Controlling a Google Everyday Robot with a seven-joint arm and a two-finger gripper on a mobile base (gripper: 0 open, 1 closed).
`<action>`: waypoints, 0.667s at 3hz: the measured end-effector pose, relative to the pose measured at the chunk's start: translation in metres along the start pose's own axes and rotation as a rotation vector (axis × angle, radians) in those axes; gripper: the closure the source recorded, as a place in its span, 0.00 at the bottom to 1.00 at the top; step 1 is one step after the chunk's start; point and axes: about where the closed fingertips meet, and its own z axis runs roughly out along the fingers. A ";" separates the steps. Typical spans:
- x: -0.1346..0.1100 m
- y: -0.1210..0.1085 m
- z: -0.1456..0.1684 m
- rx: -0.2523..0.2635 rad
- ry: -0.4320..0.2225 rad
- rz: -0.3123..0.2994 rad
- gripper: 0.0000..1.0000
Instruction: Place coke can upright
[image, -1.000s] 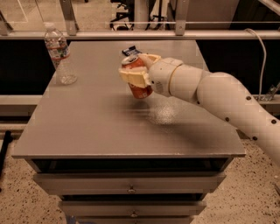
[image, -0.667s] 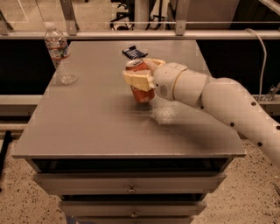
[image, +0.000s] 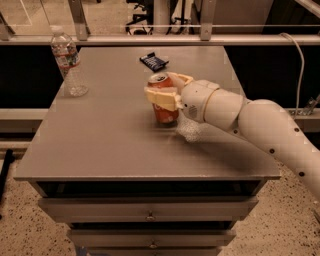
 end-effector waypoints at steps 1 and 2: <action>0.008 0.000 -0.009 -0.004 -0.004 0.003 0.27; 0.009 0.000 -0.010 -0.004 -0.003 0.003 0.04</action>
Offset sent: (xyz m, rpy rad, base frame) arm -0.0157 -0.0305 -0.0161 -0.0125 0.0036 -0.0225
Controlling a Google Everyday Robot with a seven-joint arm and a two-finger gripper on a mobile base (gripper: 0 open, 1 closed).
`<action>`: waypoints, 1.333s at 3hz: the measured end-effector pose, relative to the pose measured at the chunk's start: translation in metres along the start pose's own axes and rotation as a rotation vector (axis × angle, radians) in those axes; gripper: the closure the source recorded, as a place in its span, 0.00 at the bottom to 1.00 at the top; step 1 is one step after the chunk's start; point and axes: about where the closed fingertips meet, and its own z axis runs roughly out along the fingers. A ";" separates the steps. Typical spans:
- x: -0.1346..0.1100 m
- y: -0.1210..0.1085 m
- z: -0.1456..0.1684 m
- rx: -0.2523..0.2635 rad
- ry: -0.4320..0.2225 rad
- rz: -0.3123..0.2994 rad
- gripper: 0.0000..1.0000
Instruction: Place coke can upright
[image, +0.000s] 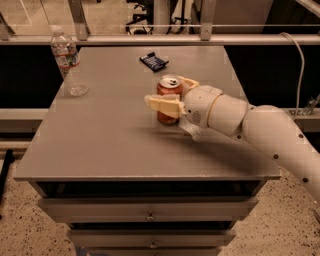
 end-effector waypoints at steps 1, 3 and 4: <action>0.000 -0.004 -0.013 0.014 0.012 -0.013 0.00; -0.025 -0.041 -0.068 0.042 0.049 -0.075 0.00; -0.049 -0.078 -0.113 0.067 0.062 -0.094 0.00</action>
Offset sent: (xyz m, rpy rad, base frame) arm -0.0179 -0.0594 0.0158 -0.0985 -0.0242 -0.0459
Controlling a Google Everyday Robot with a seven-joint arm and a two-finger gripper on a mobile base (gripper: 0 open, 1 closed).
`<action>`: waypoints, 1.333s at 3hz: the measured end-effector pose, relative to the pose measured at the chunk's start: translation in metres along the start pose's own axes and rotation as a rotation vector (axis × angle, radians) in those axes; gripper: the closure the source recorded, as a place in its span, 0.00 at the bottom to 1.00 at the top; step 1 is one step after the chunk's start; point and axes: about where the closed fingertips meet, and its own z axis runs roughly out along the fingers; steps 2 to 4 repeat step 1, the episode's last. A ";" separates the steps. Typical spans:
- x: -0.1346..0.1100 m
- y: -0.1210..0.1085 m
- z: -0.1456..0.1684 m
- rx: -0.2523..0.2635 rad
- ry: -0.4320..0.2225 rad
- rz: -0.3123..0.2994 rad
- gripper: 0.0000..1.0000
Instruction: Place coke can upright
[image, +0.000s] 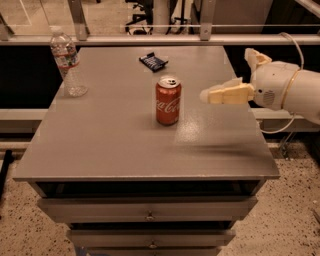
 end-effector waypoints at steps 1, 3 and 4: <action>-0.011 -0.013 -0.012 0.008 -0.008 -0.001 0.00; -0.011 -0.013 -0.012 0.008 -0.008 -0.001 0.00; -0.011 -0.013 -0.012 0.008 -0.008 -0.001 0.00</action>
Offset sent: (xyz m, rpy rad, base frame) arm 0.0000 0.0000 0.0000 0.0000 0.0000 0.0000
